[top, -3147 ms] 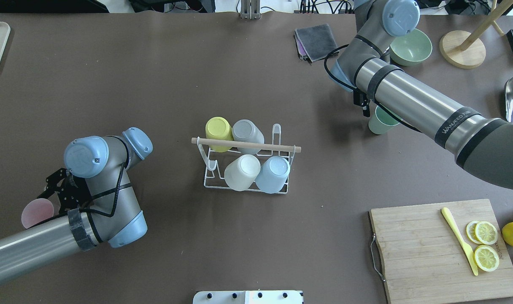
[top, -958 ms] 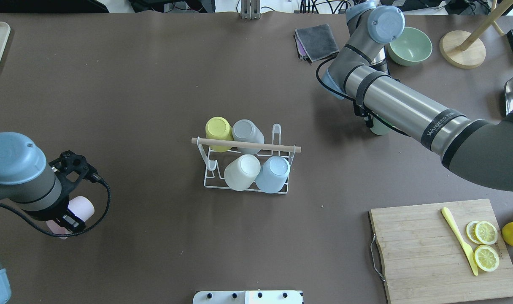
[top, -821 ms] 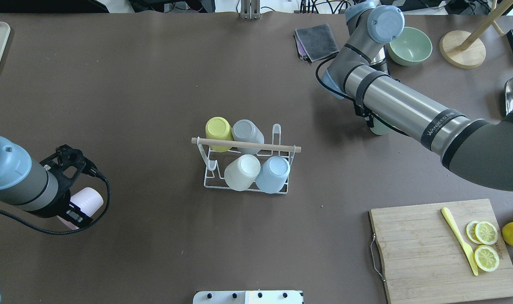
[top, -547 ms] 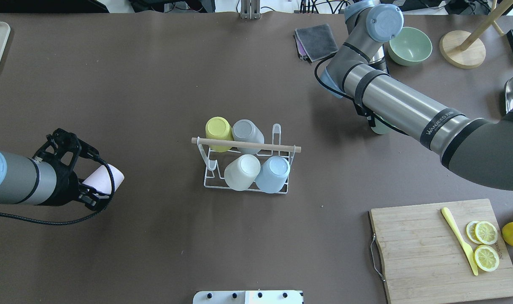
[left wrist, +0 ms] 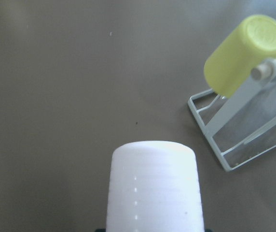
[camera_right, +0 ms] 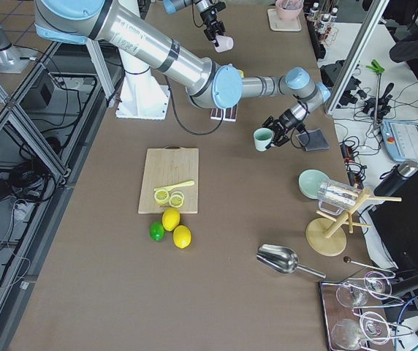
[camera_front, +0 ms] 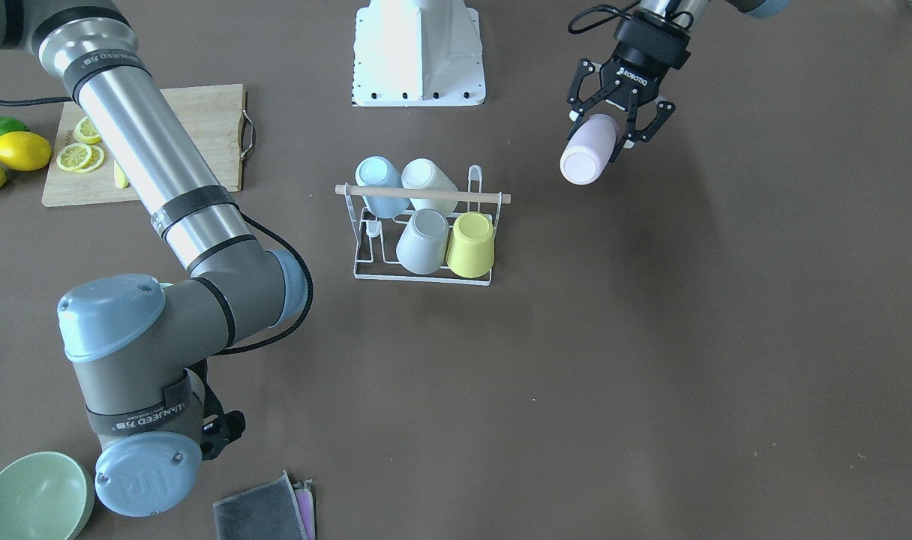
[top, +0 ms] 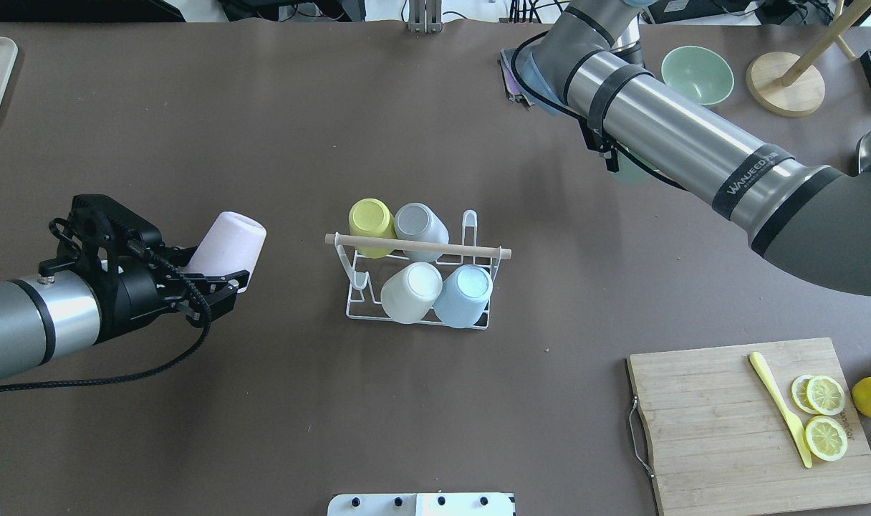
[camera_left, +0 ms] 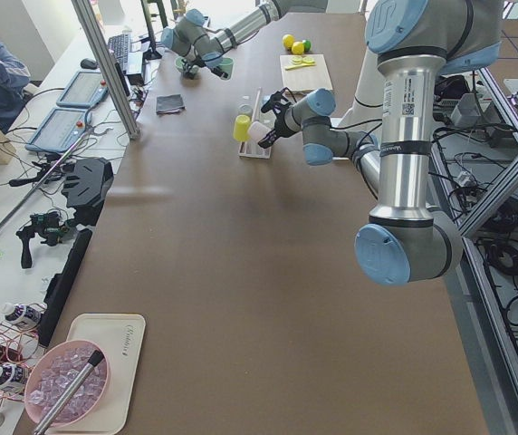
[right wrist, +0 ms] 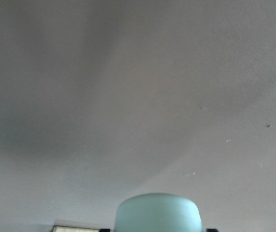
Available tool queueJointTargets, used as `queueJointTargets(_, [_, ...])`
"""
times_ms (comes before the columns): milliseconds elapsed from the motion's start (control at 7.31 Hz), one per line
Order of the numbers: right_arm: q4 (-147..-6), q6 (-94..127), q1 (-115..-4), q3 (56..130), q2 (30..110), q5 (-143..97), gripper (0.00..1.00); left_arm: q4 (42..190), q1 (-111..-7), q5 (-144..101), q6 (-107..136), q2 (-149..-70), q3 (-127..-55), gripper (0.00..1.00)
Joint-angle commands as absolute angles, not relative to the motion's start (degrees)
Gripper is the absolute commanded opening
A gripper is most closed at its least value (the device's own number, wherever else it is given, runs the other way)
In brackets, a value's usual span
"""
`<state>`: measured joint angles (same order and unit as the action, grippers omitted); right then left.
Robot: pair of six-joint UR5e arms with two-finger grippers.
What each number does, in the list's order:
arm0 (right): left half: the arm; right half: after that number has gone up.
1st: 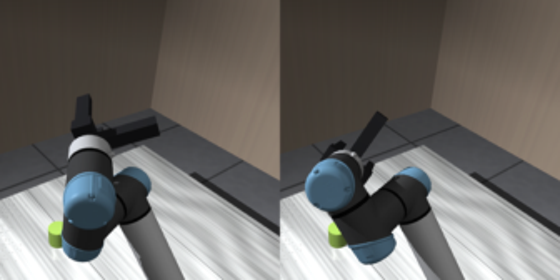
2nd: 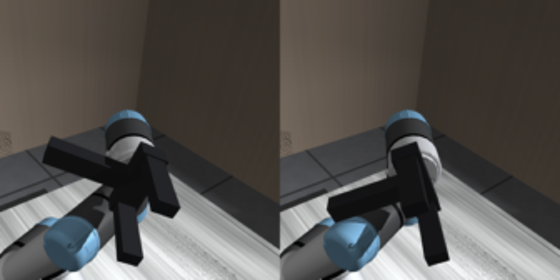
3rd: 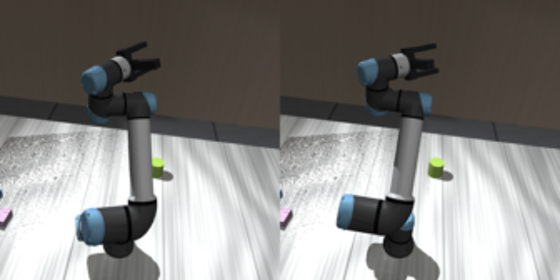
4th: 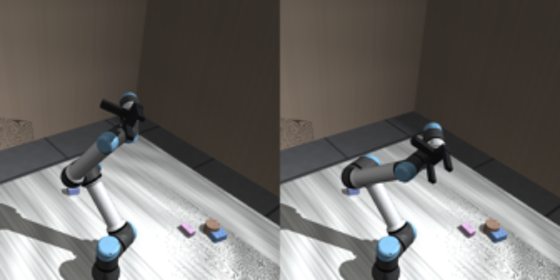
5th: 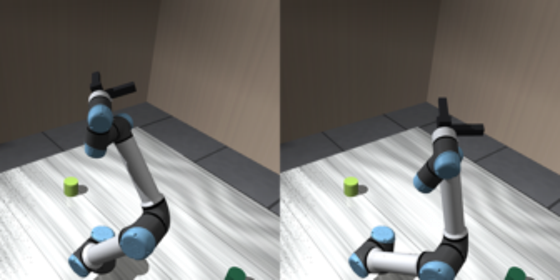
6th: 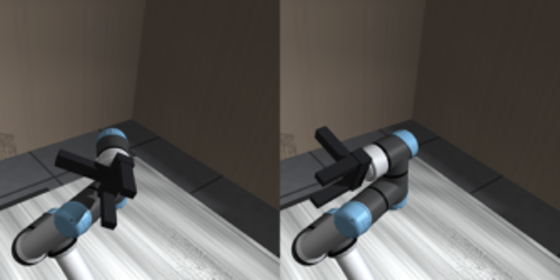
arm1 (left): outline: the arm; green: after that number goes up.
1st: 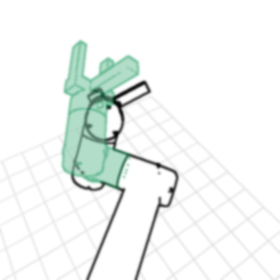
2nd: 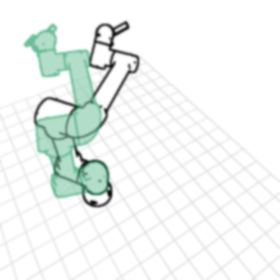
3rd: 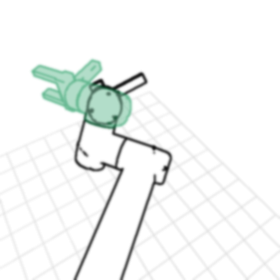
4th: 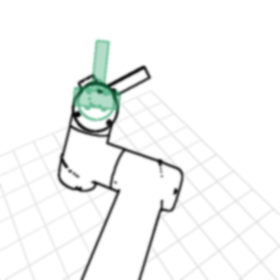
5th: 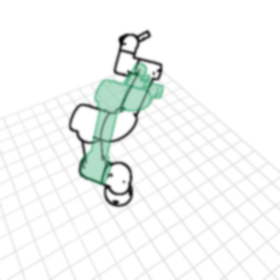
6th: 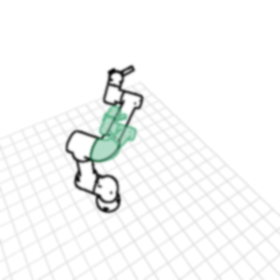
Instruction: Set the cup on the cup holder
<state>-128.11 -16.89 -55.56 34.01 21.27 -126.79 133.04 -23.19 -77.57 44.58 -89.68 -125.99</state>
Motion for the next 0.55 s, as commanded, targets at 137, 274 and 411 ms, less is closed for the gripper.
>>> queueJointTargets(137, [-128.6, -15.2, -57.5, 50.1, 25.9, -127.4, 0.0, 138.7, -14.1, -56.0, 43.5, -98.4, -119.1, 0.37])
queueJointTargets(274, [-124.6, -12.5, -57.5, 54.5, 28.3, -127.4, 0.0, 139.0, -12.0, -50.4, 37.0, -101.6, -117.9, 0.33])
queueJointTargets(411, [-119.7, -7.4, -57.3, 60.4, 31.9, -127.5, 0.0, 139.8, -8.0, -45.3, 35.3, -102.2, -117.9, 0.35])
